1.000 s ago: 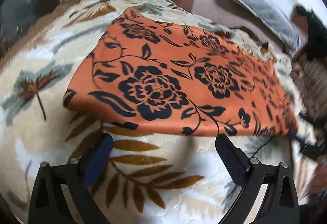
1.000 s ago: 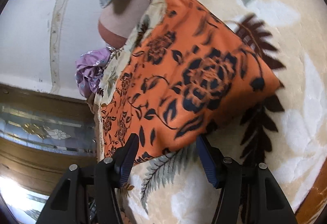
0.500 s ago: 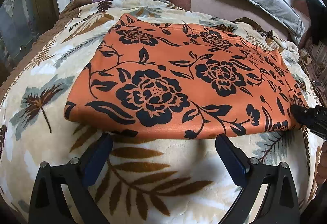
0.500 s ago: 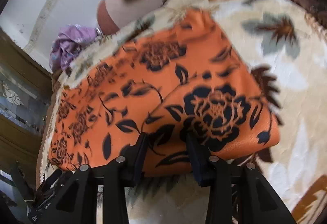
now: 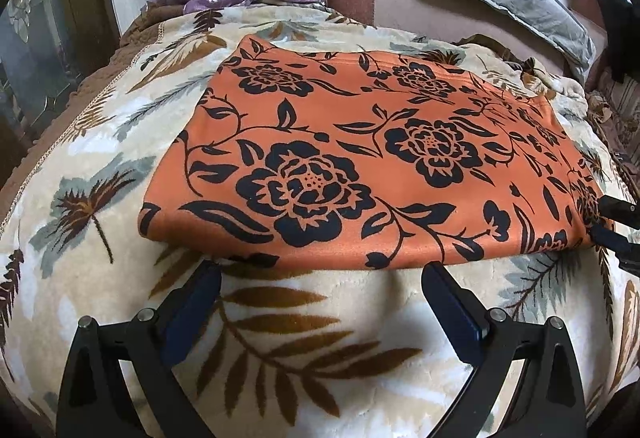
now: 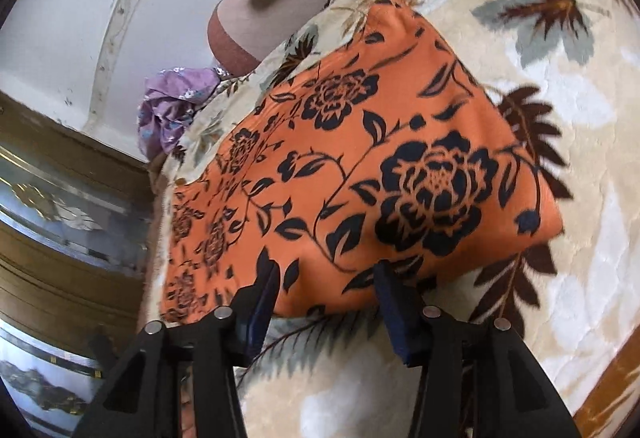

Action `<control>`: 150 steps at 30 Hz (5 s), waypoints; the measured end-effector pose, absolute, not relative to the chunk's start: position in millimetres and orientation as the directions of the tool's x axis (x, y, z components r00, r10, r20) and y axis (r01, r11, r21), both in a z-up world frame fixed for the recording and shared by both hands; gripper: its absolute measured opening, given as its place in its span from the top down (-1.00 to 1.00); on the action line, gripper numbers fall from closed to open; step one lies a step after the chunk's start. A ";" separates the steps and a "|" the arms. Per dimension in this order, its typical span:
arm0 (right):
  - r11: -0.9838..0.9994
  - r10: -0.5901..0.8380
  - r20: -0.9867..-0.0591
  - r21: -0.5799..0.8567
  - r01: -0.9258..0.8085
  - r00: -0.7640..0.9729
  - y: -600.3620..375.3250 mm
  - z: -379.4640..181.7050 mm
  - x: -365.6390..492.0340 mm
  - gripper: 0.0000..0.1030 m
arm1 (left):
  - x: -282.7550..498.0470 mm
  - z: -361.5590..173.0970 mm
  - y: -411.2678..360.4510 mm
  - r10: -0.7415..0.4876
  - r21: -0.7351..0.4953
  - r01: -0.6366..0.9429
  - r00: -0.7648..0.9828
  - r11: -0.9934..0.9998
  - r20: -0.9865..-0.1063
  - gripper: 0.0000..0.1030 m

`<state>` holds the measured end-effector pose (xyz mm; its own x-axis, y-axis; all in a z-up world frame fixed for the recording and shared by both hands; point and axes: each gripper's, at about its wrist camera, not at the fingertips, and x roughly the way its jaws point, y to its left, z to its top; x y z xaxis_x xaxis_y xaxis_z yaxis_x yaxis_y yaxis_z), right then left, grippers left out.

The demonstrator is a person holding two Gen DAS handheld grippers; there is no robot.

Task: Fold small clothes

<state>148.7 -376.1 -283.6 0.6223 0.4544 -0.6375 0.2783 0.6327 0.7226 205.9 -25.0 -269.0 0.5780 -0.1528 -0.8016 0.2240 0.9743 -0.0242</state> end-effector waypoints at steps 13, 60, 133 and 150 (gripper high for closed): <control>0.364 0.523 -0.565 0.825 0.432 0.638 -404.9 -326.5 134.8 -0.20 | 223.2 -274.4 -3.7 -0.350 -0.298 0.184 0.462 0.937 -0.815 -0.95; 0.789 0.075 -0.575 0.534 0.304 0.815 -364.6 -263.8 191.0 0.65 | 261.5 -248.8 -6.6 -0.301 -0.289 0.131 0.656 0.948 -0.692 0.64; 0.772 0.469 -0.574 0.635 0.004 0.671 -198.8 -241.2 132.5 0.26 | 149.9 -194.3 116.7 -0.215 -0.257 0.083 0.809 0.963 -0.548 -0.16; 0.889 0.275 -0.750 0.436 0.138 0.601 -211.7 -251.6 255.3 0.37 | 177.4 -251.9 65.3 -0.079 -0.026 0.091 0.650 0.995 -0.756 -0.33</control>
<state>255.3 -211.7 -251.6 0.6015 0.2749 -0.7501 0.1377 0.8892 0.4363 177.4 65.3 -251.9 0.6499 -0.0794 -0.7558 0.0911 0.9955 -0.0262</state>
